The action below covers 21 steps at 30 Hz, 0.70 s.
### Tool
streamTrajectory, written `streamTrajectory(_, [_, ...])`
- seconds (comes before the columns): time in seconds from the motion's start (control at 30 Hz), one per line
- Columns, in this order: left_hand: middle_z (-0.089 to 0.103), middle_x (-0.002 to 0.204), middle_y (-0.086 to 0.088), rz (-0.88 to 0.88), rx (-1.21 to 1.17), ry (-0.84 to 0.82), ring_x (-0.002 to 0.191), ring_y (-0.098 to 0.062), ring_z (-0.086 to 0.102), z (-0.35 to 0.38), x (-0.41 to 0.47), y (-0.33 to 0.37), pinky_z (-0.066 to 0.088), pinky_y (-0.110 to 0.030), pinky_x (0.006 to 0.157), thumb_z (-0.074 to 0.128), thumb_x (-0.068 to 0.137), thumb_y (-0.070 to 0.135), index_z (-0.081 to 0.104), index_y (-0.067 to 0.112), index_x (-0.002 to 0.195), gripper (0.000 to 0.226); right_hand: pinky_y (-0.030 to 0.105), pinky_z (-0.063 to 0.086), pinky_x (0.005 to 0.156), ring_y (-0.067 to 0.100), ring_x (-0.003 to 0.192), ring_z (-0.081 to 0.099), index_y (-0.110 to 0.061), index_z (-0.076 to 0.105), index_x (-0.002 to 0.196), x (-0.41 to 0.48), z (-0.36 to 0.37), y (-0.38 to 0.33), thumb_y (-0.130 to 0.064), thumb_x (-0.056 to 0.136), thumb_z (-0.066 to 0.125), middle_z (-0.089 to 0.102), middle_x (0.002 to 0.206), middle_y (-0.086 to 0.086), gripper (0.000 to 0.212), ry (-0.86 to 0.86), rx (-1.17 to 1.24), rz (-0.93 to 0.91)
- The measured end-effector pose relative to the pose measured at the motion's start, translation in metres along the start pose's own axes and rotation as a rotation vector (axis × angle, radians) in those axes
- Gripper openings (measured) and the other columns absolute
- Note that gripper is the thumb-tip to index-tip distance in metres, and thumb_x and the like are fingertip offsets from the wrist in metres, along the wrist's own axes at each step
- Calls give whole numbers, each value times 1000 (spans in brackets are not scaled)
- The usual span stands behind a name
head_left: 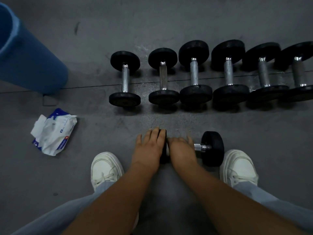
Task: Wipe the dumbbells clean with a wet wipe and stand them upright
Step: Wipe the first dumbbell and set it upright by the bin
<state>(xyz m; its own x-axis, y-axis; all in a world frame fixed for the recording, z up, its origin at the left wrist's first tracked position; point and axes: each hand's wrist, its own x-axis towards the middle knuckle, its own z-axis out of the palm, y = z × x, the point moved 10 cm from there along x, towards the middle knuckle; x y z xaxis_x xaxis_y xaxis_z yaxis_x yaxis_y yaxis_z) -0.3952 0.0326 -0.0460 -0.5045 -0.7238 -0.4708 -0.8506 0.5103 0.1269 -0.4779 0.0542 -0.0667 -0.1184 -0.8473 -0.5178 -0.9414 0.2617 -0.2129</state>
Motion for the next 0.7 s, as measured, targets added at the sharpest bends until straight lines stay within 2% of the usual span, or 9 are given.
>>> streamTrajectory(0.1, [3, 163, -2, 1, -28, 22, 149, -23, 13, 1, -1, -1, 15, -48, 119, 68, 86, 28, -2, 25, 153, 98, 34, 38, 99, 20, 104, 61, -24, 64, 107, -9, -6, 5, -22, 89, 51, 68, 104, -3, 22, 68, 158, -45])
streamTrajectory(0.17, [5, 162, -2, 4, -24, 12, 149, -23, 14, 0, 0, -1, 16, -47, 118, 72, 83, 30, 0, 25, 153, 101, 34, 48, 87, 26, 95, 65, -16, 70, 97, -2, -14, 25, -21, 91, 52, 71, 96, 4, 20, 38, 430, 72])
streamTrajectory(0.23, [7, 161, -2, 11, -3, 10, 148, -23, 16, -4, 3, -1, 17, -48, 118, 77, 78, 32, 2, 24, 153, 106, 38, 50, 89, 27, 100, 62, -16, 72, 102, 11, -29, 48, -26, 94, 53, 69, 104, 8, 23, 139, 588, 214])
streamTrajectory(0.3, [8, 161, -2, 8, -5, 2, 148, -23, 16, -5, 4, -1, 18, -48, 118, 78, 77, 31, 4, 24, 153, 106, 38, 44, 96, 27, 113, 52, -19, 65, 119, 22, -39, 45, -24, 93, 51, 59, 121, 8, 29, 141, 323, 227])
streamTrajectory(0.33, [9, 161, -2, 7, -19, 0, 148, -23, 17, -5, 3, -1, 18, -47, 118, 78, 77, 32, 5, 24, 153, 105, 38, 41, 98, 27, 116, 50, -21, 61, 123, 23, -33, 33, -23, 92, 50, 57, 124, 7, 32, 63, 178, 168])
streamTrajectory(0.4, [8, 162, -2, 7, -47, 7, 148, -23, 16, -6, 3, 0, 18, -47, 118, 74, 81, 33, 4, 25, 153, 101, 40, 32, 105, 25, 124, 47, -21, 53, 130, 6, -16, 8, -23, 92, 46, 54, 134, 6, 39, -22, 83, 59])
streamTrajectory(0.5, [6, 162, -1, 1, -68, 22, 149, -22, 14, -5, 2, 0, 17, -46, 118, 66, 88, 32, 3, 25, 153, 91, 50, 12, 116, 31, 147, 21, -5, 30, 150, -55, 11, -11, -19, 89, 43, 24, 158, 17, 63, 40, -9, 61])
streamTrajectory(0.6, [5, 162, -1, 0, -62, 16, 149, -22, 13, -6, 2, 1, 17, -46, 119, 67, 87, 31, 1, 25, 153, 94, 55, 3, 117, 30, 149, 11, -3, 21, 153, -43, 9, -10, -20, 93, 39, 18, 160, 18, 64, 110, -124, 39])
streamTrajectory(0.7, [6, 162, -1, 0, -62, -4, 149, -22, 15, -8, 3, 1, 17, -46, 118, 69, 85, 30, 3, 24, 153, 96, 55, -3, 117, 27, 150, 5, -12, 24, 151, -8, 1, -2, -21, 98, 37, 26, 157, 9, 56, -46, -116, 52])
